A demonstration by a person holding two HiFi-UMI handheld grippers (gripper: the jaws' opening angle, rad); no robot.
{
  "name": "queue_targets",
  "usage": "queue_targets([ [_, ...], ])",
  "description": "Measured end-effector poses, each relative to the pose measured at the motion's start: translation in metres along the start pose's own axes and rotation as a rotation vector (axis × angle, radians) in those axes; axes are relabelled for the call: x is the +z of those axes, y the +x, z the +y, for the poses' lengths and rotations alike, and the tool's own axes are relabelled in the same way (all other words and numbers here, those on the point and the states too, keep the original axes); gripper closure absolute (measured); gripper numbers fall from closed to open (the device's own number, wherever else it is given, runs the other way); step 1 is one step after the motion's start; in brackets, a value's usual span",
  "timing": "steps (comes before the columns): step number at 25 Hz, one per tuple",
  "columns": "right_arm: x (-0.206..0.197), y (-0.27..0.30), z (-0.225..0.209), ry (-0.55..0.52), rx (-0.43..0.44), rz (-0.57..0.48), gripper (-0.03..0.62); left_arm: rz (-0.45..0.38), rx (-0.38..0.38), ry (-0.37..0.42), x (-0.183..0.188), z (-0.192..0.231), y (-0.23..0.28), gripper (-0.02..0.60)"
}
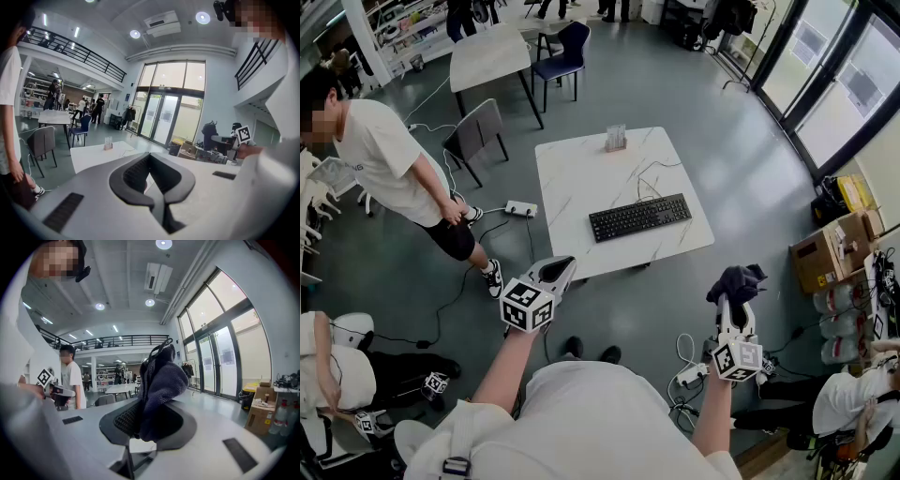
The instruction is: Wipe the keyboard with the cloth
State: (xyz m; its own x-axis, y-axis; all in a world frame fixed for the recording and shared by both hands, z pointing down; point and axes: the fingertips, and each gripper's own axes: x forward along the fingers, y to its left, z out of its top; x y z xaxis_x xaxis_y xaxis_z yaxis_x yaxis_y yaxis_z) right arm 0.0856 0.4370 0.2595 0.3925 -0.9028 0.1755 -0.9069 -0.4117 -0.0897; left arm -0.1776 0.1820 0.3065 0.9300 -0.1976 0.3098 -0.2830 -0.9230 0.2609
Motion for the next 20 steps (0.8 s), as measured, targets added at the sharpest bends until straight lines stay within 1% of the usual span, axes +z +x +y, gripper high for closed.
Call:
queue_targets([
  [10, -0.001, 0.001, -0.001, 0.002, 0.0, 0.003, 0.5, 0.012, 0.003, -0.012, -0.006, 0.0, 0.003, 0.575],
  [16, -0.004, 0.002, -0.011, 0.05, 0.0, -0.002, 0.499, 0.011, 0.013, -0.018, -0.01, -0.003, 0.007, 0.575],
  [20, -0.008, 0.006, -0.016, 0.047, 0.018, 0.007, 0.499, 0.015, 0.02, -0.018, -0.012, -0.007, 0.012, 0.575],
])
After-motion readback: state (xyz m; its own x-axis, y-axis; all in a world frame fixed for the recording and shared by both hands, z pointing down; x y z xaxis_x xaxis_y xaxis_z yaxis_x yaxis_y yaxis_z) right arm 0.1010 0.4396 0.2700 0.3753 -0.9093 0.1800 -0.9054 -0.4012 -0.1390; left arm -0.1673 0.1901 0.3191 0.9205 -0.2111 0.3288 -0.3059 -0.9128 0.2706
